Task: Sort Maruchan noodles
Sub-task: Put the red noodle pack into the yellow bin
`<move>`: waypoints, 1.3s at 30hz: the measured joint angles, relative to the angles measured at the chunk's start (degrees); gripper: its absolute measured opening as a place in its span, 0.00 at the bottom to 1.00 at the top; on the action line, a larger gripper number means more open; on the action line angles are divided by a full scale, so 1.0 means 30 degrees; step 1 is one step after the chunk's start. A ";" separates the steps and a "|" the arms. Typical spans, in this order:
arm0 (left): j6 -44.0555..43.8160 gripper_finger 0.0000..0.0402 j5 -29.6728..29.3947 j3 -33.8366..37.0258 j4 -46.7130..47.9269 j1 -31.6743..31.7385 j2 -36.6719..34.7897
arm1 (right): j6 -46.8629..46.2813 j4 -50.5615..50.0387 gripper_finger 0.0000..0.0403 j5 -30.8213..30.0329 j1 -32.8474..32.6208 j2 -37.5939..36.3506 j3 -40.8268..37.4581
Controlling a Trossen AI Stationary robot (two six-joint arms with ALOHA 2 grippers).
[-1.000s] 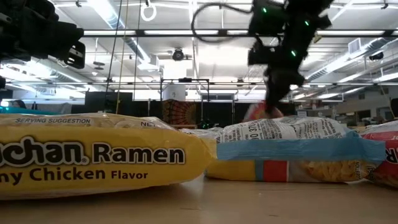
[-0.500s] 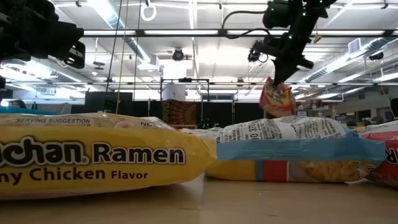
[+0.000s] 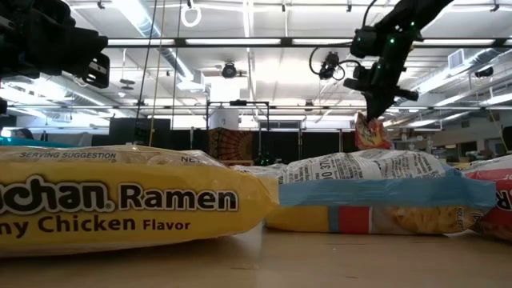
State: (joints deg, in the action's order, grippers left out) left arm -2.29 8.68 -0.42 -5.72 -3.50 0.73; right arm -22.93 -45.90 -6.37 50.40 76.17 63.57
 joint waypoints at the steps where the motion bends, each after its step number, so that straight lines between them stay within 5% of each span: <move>1: 0.0004 0.13 0.0000 0.0001 0.0000 0.0004 0.0003 | -0.0140 0.0006 0.01 0.0503 0.0119 0.0089 0.0000; 20: 0.0004 0.13 0.0002 -0.0001 0.0000 0.0004 0.0000 | -0.1022 0.1726 0.01 0.4104 0.2629 0.3372 0.0000; 25: 0.0004 0.13 0.0001 0.0004 0.0000 0.0002 0.0000 | -0.0655 0.1902 0.02 0.3760 0.3141 0.4096 0.0000; 39: 0.0000 0.13 0.0000 0.0000 0.0000 0.0004 0.0004 | 0.5150 0.1748 0.28 0.1898 0.3244 0.2240 0.0000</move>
State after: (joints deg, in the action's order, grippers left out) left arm -2.29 8.68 -0.42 -5.72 -3.49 0.74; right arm -7.48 -40.66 -0.68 60.13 82.89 63.57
